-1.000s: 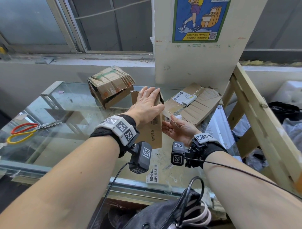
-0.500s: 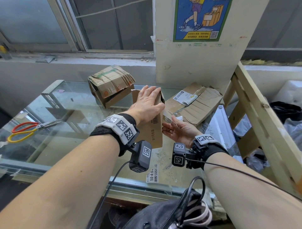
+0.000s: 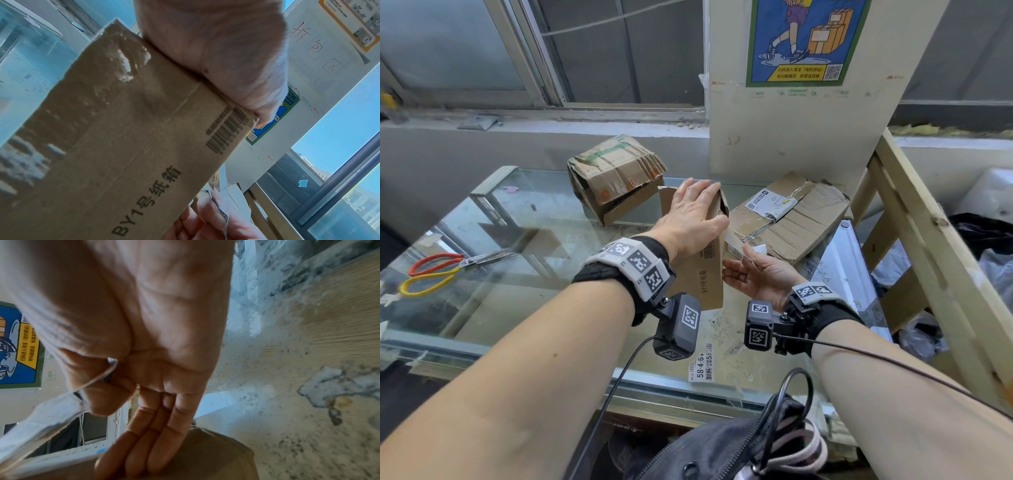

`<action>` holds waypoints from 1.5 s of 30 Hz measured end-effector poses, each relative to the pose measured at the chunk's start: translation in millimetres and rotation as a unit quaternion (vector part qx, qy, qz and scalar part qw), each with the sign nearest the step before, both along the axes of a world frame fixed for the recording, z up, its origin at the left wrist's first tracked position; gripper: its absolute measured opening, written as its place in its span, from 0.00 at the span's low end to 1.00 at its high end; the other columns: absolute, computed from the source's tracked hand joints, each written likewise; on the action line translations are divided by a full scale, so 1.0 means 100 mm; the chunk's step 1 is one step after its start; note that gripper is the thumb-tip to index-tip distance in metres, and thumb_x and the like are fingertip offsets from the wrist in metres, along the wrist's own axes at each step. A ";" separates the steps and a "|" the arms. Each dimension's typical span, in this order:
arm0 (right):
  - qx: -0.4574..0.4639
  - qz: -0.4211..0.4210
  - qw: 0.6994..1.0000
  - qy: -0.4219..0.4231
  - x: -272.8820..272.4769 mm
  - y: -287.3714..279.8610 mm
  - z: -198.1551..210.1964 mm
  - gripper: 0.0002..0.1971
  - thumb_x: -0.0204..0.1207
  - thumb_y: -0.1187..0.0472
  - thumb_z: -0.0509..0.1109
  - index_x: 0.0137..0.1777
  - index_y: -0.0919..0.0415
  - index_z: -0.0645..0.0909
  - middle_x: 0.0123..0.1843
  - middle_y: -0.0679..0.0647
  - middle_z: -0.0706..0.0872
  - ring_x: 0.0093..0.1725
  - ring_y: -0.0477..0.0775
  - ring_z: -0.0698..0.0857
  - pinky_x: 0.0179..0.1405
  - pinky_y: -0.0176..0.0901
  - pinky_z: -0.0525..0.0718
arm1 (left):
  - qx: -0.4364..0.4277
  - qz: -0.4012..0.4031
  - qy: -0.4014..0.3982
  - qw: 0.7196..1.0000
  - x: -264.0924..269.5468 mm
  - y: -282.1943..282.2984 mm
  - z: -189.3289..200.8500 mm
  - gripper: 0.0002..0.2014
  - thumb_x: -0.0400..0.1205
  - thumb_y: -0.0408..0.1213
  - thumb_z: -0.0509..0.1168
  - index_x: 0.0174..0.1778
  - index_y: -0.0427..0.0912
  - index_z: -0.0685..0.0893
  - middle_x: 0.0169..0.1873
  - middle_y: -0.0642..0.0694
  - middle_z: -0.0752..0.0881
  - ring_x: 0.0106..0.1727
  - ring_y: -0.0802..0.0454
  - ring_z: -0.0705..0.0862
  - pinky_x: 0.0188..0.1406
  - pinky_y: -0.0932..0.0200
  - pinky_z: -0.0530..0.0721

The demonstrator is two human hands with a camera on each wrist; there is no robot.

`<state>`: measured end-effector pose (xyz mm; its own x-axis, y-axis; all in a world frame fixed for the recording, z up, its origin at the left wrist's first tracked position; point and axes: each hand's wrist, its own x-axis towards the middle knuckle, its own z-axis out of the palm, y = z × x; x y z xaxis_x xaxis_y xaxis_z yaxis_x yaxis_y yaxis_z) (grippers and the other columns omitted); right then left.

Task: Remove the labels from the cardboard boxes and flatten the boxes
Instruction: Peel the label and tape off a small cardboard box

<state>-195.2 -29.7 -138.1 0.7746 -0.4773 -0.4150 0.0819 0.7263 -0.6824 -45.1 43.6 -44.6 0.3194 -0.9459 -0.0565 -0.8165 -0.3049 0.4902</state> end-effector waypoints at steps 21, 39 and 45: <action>0.065 -0.012 0.993 -0.098 -0.08 -0.10 0.08 0.41 0.65 0.49 0.78 0.75 0.66 0.68 0.56 0.63 0.85 0.51 0.58 0.87 0.49 0.50 0.89 | 0.008 0.002 -0.016 1.000 -0.02 0.01 0.03 0.31 0.85 0.47 0.54 0.85 0.52 0.52 0.84 0.58 0.49 0.84 0.58 0.38 0.82 0.42 0.51; 0.085 -0.113 0.974 -0.175 -0.11 -0.10 0.18 0.29 0.69 0.45 0.55 0.60 0.63 0.84 0.41 0.60 0.79 0.33 0.53 0.75 0.37 0.43 0.80 | 0.008 0.007 -0.014 1.000 -0.05 0.05 0.05 0.32 0.85 0.47 0.54 0.85 0.52 0.51 0.84 0.58 0.48 0.84 0.58 0.37 0.81 0.41 0.52; 0.092 -0.133 0.975 -0.152 -0.20 -0.12 0.22 0.17 0.68 0.66 0.65 0.57 0.63 0.85 0.39 0.59 0.83 0.28 0.49 0.80 0.30 0.42 0.86 | 0.013 0.004 -0.014 1.000 -0.04 0.04 0.05 0.36 0.79 0.54 0.51 0.85 0.52 0.52 0.84 0.58 0.50 0.84 0.58 0.38 0.81 0.41 0.52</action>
<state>-214.8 -42.0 -116.5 0.7341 -0.6171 -0.2833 0.4616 0.7595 -0.4584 -48.6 47.3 -40.1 0.3284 -0.9418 -0.0714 -0.8277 -0.3234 0.4586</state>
